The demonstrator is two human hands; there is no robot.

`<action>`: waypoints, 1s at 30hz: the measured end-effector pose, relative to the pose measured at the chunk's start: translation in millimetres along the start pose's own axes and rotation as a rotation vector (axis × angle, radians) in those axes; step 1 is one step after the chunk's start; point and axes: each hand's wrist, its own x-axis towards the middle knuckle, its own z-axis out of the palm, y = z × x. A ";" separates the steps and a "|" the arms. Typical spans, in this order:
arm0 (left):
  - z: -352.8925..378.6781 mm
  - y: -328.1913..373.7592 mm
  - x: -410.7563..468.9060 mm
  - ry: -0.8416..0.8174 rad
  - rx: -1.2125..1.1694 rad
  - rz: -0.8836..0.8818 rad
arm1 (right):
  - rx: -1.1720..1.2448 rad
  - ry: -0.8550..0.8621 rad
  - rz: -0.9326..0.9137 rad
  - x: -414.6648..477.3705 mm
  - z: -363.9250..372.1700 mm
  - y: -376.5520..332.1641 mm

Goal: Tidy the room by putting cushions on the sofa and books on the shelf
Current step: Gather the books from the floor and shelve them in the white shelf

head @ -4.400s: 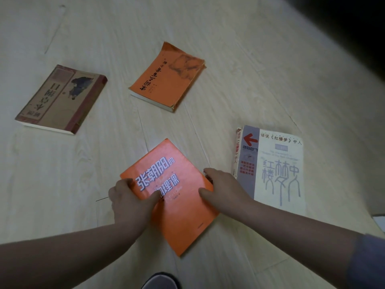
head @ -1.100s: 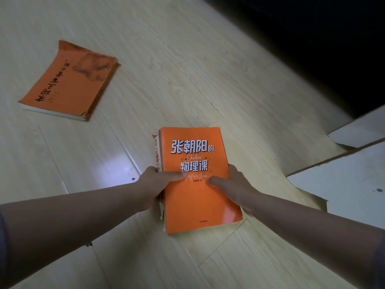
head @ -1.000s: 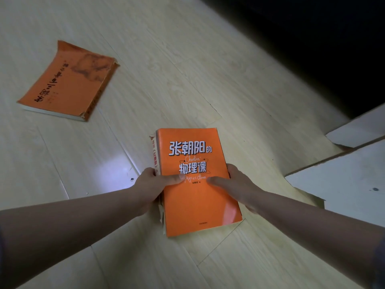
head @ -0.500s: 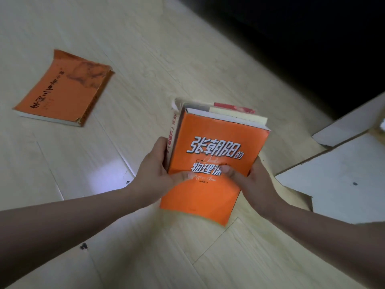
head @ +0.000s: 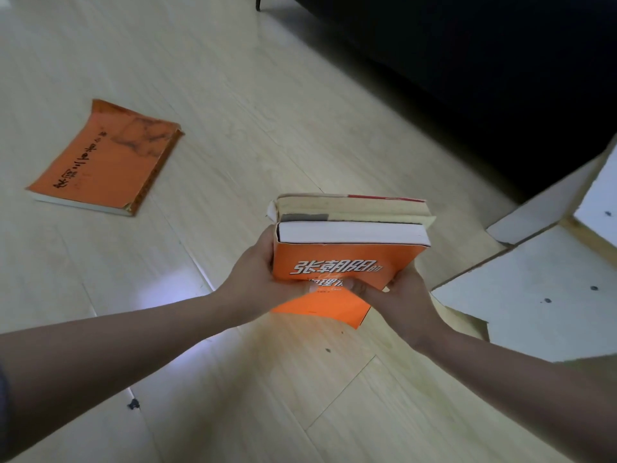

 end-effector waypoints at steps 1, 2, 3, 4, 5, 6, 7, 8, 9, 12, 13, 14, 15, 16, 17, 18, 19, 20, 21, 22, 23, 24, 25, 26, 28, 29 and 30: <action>0.6 -1.0 0.5 0.005 -0.007 -0.005 | 0.001 0.010 0.001 0.5 0.4 0.3; 0.9 -2.4 0.9 0.011 -0.011 -0.010 | 0.001 0.015 0.001 0.9 1.0 1.3; 1.6 -3.1 1.3 0.013 -0.007 -0.014 | 0.001 0.016 0.006 1.2 1.2 3.0; 1.5 -3.9 1.3 0.008 -0.001 -0.018 | 0.000 0.014 0.014 1.2 1.5 4.6; 2.0 -3.9 1.1 0.004 0.002 -0.021 | -0.003 0.010 0.024 1.3 1.6 6.8; 2.0 -4.0 0.7 0.003 -0.001 -0.019 | -0.006 0.004 0.036 1.0 1.7 8.8; 1.7 -2.4 0.3 0.007 -0.003 -0.016 | -0.012 -0.002 0.044 0.8 1.1 9.6; 0.9 -2.0 -0.4 0.015 -0.002 -0.013 | -0.020 -0.009 0.049 0.7 0.8 10.7; 0.4 1.3 -0.4 0.021 0.001 -0.005 | -0.028 -0.012 0.046 0.4 -1.7 9.6; -2.7 7.5 -4.7 0.032 -0.002 -0.002 | -0.045 -0.031 0.021 -2.3 -4.0 3.4; -2.9 11.1 -7.5 0.032 -0.010 0.002 | -0.034 -0.032 0.018 -5.7 -6.0 1.3; -3.9 13.7 -10.9 0.030 -0.018 0.005 | -0.013 -0.045 0.021 -9.9 -7.7 -0.9; -6.1 17.4 -14.5 0.028 -0.021 0.009 | 0.013 -0.063 0.022 -14.1 -8.3 -3.2; -8.7 21.8 -18.5 0.023 -0.021 0.019 | 0.038 -0.083 0.021 -19.6 -8.8 -5.8; -10.3 30.9 -21.5 0.011 -0.016 0.036 | 0.063 -0.088 0.013 -25.8 -11.7 -10.2; -12.7 38.4 -24.1 -0.003 -0.012 0.048 | 0.086 -0.086 0.009 -31.0 -12.8 -14.1; -13.1 49.0 -25.3 -0.018 0.001 0.065 | 0.107 -0.061 0.001 -37.0 -16.9 -19.5; -11.7 59.4 -26.0 -0.032 0.010 0.081 | 0.127 -0.033 -0.008 -42.7 -22.4 -25.4; -10.3 70.5 -26.3 -0.042 0.016 0.095 | 0.147 -0.003 -0.017 -46.9 -28.1 -31.1; -8.6 80.9 -26.9 -0.050 0.009 0.108 | 0.159 0.023 -0.030 -50.2 -33.5 -36.4; -2.5 94.4 -27.9 -0.061 0.004 0.131 | 0.165 0.056 -0.051 -56.5 -44.3 -41.8; 2.7 106.8 -29.0 -0.070 -0.004 0.148 | 0.171 0.081 -0.070 -62.3 -54.1 -46.5; 8.2 119.5 -30.1 -0.075 -0.010 0.170 | 0.185 0.109 -0.091 -68.2 -64.5 -51.2; 13.5 133.1 -30.6 -0.082 -0.023 0.190 | 0.200 0.145 -0.108 -73.5 -74.7 -56.2; 26.4 158.4 -29.6 -0.103 -0.043 0.232 | 0.244 0.242 -0.142 -85.1 -95.9 -64.8; 32.8 169.3 -29.7 -0.123 -0.049 0.238 | 0.258 0.286 -0.151 -90.3 -105.0 -66.8; 43.1 181.2 -28.8 -0.147 -0.052 0.252 | 0.270 0.327 -0.165 -97.4 -118.1 -69.8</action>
